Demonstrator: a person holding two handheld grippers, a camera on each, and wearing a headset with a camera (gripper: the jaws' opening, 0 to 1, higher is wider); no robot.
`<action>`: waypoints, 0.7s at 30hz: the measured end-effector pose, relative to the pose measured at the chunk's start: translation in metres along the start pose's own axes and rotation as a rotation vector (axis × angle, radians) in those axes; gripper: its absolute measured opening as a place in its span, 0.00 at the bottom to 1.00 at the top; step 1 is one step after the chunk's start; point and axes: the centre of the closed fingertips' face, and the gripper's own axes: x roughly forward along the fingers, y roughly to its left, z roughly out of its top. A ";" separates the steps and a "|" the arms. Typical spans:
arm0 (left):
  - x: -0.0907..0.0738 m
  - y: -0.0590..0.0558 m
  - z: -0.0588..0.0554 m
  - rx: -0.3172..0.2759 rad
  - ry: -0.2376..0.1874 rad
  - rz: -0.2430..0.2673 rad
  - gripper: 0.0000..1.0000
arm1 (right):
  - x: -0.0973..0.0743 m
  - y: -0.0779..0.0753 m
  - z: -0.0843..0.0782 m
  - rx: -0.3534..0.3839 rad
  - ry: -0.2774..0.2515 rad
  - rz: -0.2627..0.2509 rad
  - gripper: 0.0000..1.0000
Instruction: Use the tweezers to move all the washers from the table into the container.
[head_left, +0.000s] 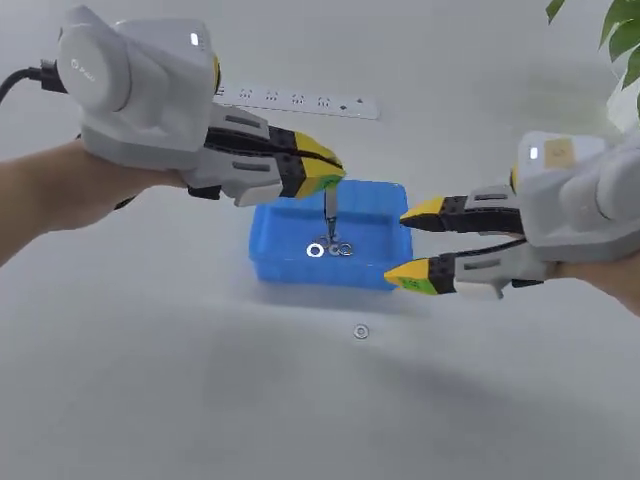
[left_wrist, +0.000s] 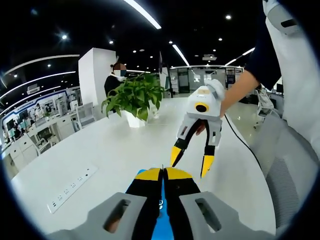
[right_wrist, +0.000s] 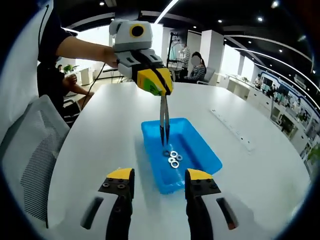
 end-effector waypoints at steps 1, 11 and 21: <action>-0.001 -0.002 0.002 0.004 -0.002 -0.001 0.05 | -0.006 -0.001 -0.002 0.009 -0.008 -0.020 0.44; -0.001 -0.032 0.021 0.032 -0.027 -0.026 0.05 | -0.029 0.002 -0.012 0.056 -0.045 -0.110 0.60; 0.008 -0.071 0.012 0.051 -0.016 -0.075 0.05 | -0.035 0.024 -0.021 0.079 -0.053 -0.087 0.68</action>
